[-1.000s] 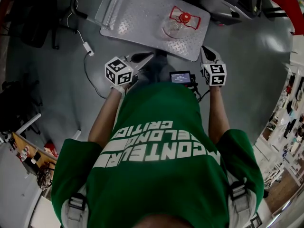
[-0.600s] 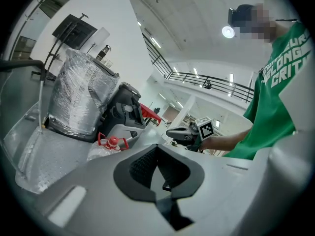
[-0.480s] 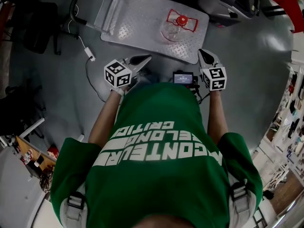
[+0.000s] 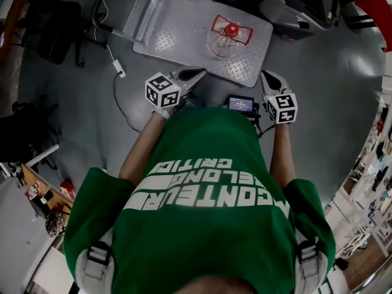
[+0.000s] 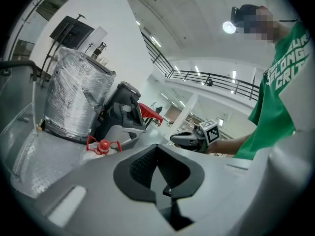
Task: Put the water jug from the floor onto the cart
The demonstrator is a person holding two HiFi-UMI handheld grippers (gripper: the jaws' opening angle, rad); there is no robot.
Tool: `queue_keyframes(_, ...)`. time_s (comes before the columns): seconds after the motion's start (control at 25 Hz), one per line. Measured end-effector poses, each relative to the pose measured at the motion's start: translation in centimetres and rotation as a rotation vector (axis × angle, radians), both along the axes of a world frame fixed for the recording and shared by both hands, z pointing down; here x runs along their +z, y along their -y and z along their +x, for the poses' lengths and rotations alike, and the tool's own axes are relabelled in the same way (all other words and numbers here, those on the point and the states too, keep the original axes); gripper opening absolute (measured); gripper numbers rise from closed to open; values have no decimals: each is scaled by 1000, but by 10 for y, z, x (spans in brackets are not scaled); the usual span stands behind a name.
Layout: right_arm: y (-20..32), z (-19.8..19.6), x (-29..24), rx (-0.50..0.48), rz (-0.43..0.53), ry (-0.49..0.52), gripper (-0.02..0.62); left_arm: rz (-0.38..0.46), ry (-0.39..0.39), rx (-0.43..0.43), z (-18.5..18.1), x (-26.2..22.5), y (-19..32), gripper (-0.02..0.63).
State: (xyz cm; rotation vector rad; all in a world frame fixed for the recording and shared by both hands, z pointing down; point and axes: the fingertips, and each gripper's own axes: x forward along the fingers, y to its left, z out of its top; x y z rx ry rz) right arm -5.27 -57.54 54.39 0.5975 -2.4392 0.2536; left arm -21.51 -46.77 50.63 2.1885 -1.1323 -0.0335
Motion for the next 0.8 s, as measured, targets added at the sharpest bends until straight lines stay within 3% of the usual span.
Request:
queue_keyframes(0.32,8,20,7,-44,-23,22,-8,-14,7,-3,39,1,13,9)
queue_keyframes(0.8,14,31,13,-69,-41,15,-8,-22,19,-13,55,0,20,9)
